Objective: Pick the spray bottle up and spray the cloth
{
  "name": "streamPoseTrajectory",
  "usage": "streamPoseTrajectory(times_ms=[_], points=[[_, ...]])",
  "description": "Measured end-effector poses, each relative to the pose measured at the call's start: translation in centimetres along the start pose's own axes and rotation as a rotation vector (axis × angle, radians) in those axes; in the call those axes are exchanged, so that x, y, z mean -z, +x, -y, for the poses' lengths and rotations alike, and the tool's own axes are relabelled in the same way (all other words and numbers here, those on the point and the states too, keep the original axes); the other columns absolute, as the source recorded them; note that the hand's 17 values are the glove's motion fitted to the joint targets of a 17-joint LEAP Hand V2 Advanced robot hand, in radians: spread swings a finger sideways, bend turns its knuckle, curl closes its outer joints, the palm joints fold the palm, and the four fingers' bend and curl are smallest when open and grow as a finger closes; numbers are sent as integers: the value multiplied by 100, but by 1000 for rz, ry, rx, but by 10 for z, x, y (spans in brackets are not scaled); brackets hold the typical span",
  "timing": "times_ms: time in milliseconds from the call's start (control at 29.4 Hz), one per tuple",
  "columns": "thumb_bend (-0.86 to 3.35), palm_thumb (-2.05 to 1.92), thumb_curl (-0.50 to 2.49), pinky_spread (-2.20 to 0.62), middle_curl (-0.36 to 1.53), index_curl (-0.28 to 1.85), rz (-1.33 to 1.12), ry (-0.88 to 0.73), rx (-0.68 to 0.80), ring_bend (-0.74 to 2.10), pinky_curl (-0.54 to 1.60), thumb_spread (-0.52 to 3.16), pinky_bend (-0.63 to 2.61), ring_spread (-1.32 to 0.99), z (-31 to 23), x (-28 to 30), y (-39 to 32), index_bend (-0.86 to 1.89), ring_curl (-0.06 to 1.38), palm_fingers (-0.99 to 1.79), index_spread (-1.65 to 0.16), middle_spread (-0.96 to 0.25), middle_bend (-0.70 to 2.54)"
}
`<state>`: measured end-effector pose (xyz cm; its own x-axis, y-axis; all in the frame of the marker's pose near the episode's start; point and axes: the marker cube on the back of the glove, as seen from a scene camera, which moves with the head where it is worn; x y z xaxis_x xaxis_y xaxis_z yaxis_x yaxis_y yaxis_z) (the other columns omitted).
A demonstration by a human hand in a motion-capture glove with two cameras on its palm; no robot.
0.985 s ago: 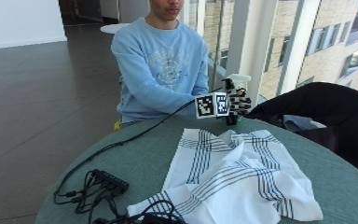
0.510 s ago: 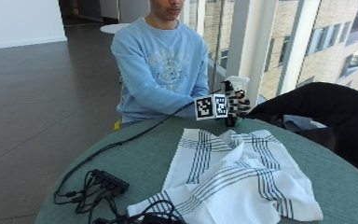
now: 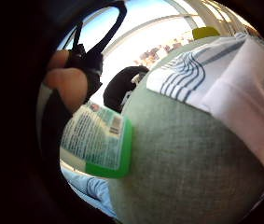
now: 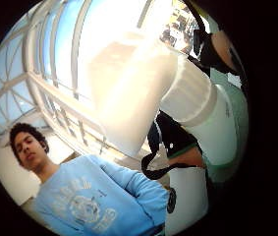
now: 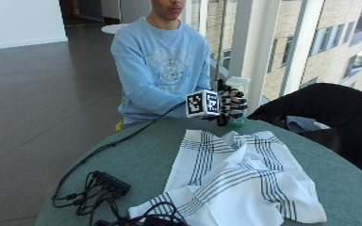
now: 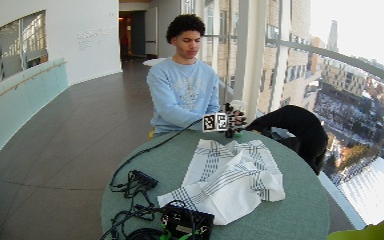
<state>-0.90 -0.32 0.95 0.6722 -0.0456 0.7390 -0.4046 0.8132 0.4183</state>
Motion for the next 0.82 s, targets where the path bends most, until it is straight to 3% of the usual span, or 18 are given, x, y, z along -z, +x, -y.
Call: streamPoseTrajectory(times_ms=[815], points=[[-3,70,41,17,47,38,-671,22,-132,27,32,104,16,-7,-117,216,16,15,36,90,-30,-8,28]])
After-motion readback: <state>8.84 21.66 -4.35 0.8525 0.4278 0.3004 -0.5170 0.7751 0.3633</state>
